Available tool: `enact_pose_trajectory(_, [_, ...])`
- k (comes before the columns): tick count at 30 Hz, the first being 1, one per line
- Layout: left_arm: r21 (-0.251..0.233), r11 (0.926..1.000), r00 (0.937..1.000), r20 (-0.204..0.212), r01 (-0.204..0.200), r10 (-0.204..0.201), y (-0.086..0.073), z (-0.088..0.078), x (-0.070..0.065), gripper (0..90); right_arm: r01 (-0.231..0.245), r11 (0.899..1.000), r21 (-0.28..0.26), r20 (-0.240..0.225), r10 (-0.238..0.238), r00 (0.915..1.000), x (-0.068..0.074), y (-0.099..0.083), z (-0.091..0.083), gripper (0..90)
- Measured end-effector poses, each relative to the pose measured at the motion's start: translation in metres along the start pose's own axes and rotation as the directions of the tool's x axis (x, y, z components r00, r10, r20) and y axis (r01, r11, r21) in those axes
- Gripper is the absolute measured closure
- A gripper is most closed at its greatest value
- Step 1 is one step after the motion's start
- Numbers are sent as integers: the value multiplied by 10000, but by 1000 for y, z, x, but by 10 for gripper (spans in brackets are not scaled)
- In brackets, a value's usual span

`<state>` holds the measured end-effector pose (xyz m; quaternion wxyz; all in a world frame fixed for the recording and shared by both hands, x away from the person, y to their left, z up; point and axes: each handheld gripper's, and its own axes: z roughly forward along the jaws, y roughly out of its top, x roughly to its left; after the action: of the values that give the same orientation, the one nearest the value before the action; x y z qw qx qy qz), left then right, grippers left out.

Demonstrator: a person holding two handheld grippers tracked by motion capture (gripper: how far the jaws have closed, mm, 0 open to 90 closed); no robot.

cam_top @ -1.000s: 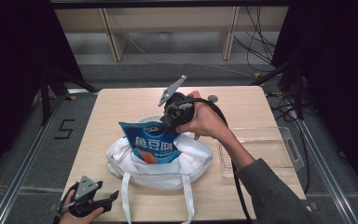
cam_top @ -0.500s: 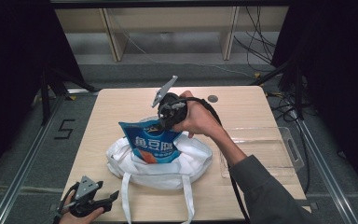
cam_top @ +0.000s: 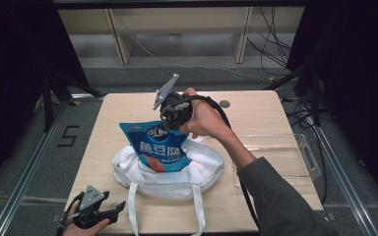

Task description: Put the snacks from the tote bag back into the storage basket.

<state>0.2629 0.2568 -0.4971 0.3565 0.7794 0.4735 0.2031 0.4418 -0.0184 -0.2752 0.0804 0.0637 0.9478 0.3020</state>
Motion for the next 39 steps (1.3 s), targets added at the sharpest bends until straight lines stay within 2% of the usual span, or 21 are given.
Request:
enact_pose_trajectory(1, [0, 10000, 10000, 20, 94, -94, 0, -1, -1, 302, 61, 10000, 6, 17, -61, 10000, 0, 4, -4, 900])
enact_pose_trajectory(2, [-54, 9999, 10000, 0, -92, 92, 0, -1, 1, 302, 171, 9998, -77, 125, -170, 9998, 0, 9, -8, 900])
enact_pose_trajectory(3, [-24, 10000, 9999, 110, 63, -63, 0, -1, 0, 303, 198, 9996, -178, 130, -196, 9997, 0, 13, -13, 900])
enact_pose_trajectory(4, [115, 9999, 9999, 97, -64, 63, 0, -2, 2, 303, 262, 9994, -217, 138, -259, 9996, 1, 17, -18, 900])
enact_pose_trajectory(5, [-2, 10000, 9999, 62, 81, -81, 0, -1, 1, 303, 214, 9989, -420, 355, -199, 9992, 2, 21, -24, 900])
enact_pose_trajectory(6, [-23, 9999, 9999, -27, 130, -130, -1, 0, 1, 303, 469, 9975, -521, 291, -454, 9985, 0, 27, -32, 900])
enact_pose_trajectory(7, [-22, 9999, 9999, -17, 130, -130, -1, 0, 1, 303, 308, 9981, -528, 462, -284, 9985, 3, 32, -40, 900])
enact_pose_trajectory(12, [-44, 9999, 9999, -66, 143, -143, -1, 0, 1, 303, 763, 9943, -751, 940, -691, 9932, 4, 50, -77, 900])
enact_pose_trajectory(16, [-65, 9999, 10000, -20, 94, -94, -1, 0, 3, 303, 880, 9920, -906, 1113, -777, 9907, 4, 57, -104, 900])
enact_pose_trajectory(18, [-187, 9994, 9995, 3, 306, -306, -1, -1, 1, 304, 884, 9908, -1021, 1324, -745, 9884, 4, 57, -115, 900])
enact_pose_trajectory(22, [-126, 9997, 9998, -60, 203, -204, -1, -1, 3, 305, 777, 9907, -1116, 1396, -618, 9883, 4, 47, -135, 900])
enact_pose_trajectory(27, [-152, 9997, 9997, -77, 213, -215, -1, -2, 3, 302, 475, 9937, -1018, 1573, -311, 9871, 0, 23, -154, 900])
enact_pose_trajectory(29, [-339, 9985, 9990, -126, 424, -428, 0, -3, 4, 302, 427, 9950, -905, 1671, -271, 9856, -1, 11, -161, 900])
enact_pose_trajectory(30, [-333, 9985, 9989, -181, 437, -444, 0, -4, 5, 302, 581, 9947, -849, 1801, -421, 9827, -4, 3, -164, 900])
enact_pose_trajectory(32, [-389, 9978, 9982, -231, 540, -549, -1, -4, 7, 302, 236, 9973, -690, 1960, -96, 9806, -5, -8, -169, 900])
enact_pose_trajectory(33, [-343, 9981, 9984, -256, 504, -513, -1, -5, 7, 302, 412, 9965, -730, 1953, -262, 9804, -7, -12, -171, 900])
enact_pose_trajectory(35, [-351, 9979, 9983, -168, 551, -557, -1, -3, 7, 298, 222, 9974, -687, 2098, -73, 9777, -9, -26, -179, 900])
enact_pose_trajectory(36, [66, 9999, 9998, -192, 103, -102, -1, -5, 9, 296, 304, 9973, -674, 2315, -140, 9727, -12, -32, -183, 900])
enact_pose_trajectory(37, [14, 9999, 9998, -183, 117, -117, 0, -5, 8, 293, 217, 9977, -636, 2427, -56, 9701, -13, -38, -188, 900])
enact_pose_trajectory(38, [-269, 9985, 9986, -205, 483, -489, -1, -2, 5, 290, 108, 9982, -595, 2425, 40, 9701, -13, -42, -190, 900])
enact_pose_trajectory(39, [-186, 9995, 9994, -252, 243, -248, 0, -3, 6, 288, 70, 9980, -631, 2519, 91, 9677, -14, -48, -194, 900])
